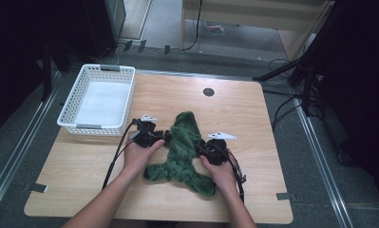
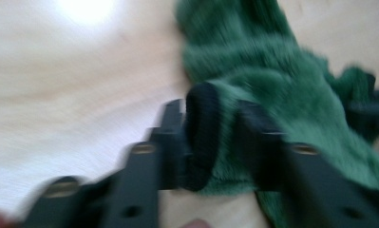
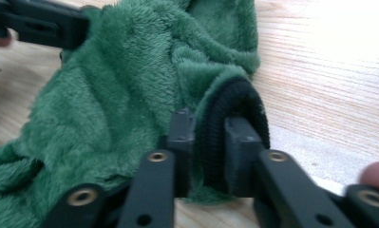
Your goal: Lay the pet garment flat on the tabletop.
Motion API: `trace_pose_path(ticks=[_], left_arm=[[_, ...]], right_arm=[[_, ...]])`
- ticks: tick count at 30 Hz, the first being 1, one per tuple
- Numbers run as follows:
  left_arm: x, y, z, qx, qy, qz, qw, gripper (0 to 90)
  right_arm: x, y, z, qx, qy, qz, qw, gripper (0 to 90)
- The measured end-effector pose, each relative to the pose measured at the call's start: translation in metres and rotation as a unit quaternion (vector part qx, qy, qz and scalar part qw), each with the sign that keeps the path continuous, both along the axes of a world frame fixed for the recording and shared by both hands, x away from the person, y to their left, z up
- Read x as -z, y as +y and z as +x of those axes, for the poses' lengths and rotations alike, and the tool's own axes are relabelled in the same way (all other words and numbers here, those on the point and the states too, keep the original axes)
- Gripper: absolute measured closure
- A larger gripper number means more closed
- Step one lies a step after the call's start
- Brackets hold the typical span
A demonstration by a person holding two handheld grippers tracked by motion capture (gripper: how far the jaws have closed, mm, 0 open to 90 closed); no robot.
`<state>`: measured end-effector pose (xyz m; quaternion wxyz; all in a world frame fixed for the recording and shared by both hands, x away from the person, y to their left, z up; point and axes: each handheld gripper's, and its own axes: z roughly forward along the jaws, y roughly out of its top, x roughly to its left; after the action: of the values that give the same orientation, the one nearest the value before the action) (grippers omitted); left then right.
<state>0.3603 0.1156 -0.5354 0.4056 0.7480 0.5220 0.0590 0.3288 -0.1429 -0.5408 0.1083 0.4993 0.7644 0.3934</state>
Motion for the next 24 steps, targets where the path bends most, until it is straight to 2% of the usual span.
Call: trace_pose_path(ticks=[1, 2, 3, 5, 7, 9, 11, 12, 14, 15, 16, 17, 18, 19, 21, 22, 23, 24], left_arm=[[0.002, -0.001, -0.002, 0.021, 0.008, 0.012, 0.9997, 69.6], [0.003, -0.002, -0.004, 0.033, 0.003, 0.027, 0.9991, 74.2], [0.001, 0.0, -0.011, 0.042, -0.009, 0.046, 0.998, 83.0], [-0.001, 0.002, -0.012, 0.044, -0.007, 0.047, 0.9979, 85.2], [-0.005, 0.008, -0.018, 0.049, -0.008, 0.055, 0.9973, 86.8], [-0.007, 0.016, -0.026, 0.051, -0.005, 0.06, 0.9969, 86.8], [-0.006, 0.023, -0.032, 0.054, 0.004, 0.054, 0.9971, 86.7], [-0.004, 0.03, -0.037, 0.063, 0.015, 0.051, 0.9966, 86.6], [-0.003, 0.033, -0.039, 0.065, 0.021, 0.044, 0.9967, 86.4], [-0.002, 0.036, -0.041, 0.068, 0.023, 0.041, 0.9966, 85.6], [-0.002, 0.039, -0.043, 0.069, 0.024, 0.039, 0.9966, 83.7], [-0.002, 0.042, -0.043, 0.065, 0.023, 0.033, 0.9971, 78.8], [-0.003, 0.045, -0.043, 0.064, 0.02, 0.021, 0.9975, 78.8], [-0.005, 0.047, -0.042, 0.054, 0.013, 0.012, 0.9984, 69.8], [-0.009, 0.049, -0.036, 0.038, 0.002, -0.001, 0.9993, 56.8], [-0.012, 0.049, -0.032, 0.029, 0.0, -0.011, 0.9995, 52.9], [-0.014, 0.046, -0.027, 0.021, -0.005, -0.012, 0.9997, 49.2], [-0.017, 0.039, -0.016, 0.011, -0.012, -0.011, 0.9998, 45.6]], right_arm=[[0.0, 0.0, 0.0, 0.0, 0.0, 0.0, 1.0, 80.3], [-0.001, -0.001, -0.001, -0.007, -0.001, 0.003, 1.0, 81.3], [-0.005, -0.003, -0.005, -0.015, -0.005, 0.004, 0.9999, 82.5], [-0.007, -0.004, -0.007, -0.02, -0.006, 0.005, 0.9998, 82.7], [-0.013, -0.009, -0.016, -0.028, -0.005, 0.017, 0.9995, 82.9], [-0.014, -0.01, -0.021, -0.035, -0.007, 0.018, 0.9992, 83.0], [-0.015, -0.011, -0.026, -0.041, -0.003, 0.015, 0.999, 83.0], [-0.014, -0.011, -0.032, -0.052, 0.001, 0.016, 0.9985, 82.7], [-0.014, -0.01, -0.034, -0.058, 0.005, 0.017, 0.9981, 82.2], [-0.014, -0.009, -0.036, -0.073, 0.008, 0.012, 0.9972, 78.2], [-0.014, -0.009, -0.036, -0.073, 0.008, 0.012, 0.9972, 78.2], [-0.015, -0.01, -0.035, -0.08, -0.007, 0.011, 0.9967, 66.6], [-0.015, -0.01, -0.035, -0.08, -0.007, 0.011, 0.9967, 66.6], [-0.018, -0.013, -0.033, -0.078, -0.01, 0.022, 0.9967, 63.7], [-0.026, -0.018, -0.027, -0.059, -0.021, 0.049, 0.9968, 57.7], [-0.031, -0.02, -0.023, -0.049, -0.029, 0.054, 0.9969, 57.4], [-0.036, -0.02, -0.018, -0.039, -0.04, 0.057, 0.9968, 57.0], [-0.043, -0.015, -0.004, -0.028, -0.051, 0.057, 0.9967, 55.6]])
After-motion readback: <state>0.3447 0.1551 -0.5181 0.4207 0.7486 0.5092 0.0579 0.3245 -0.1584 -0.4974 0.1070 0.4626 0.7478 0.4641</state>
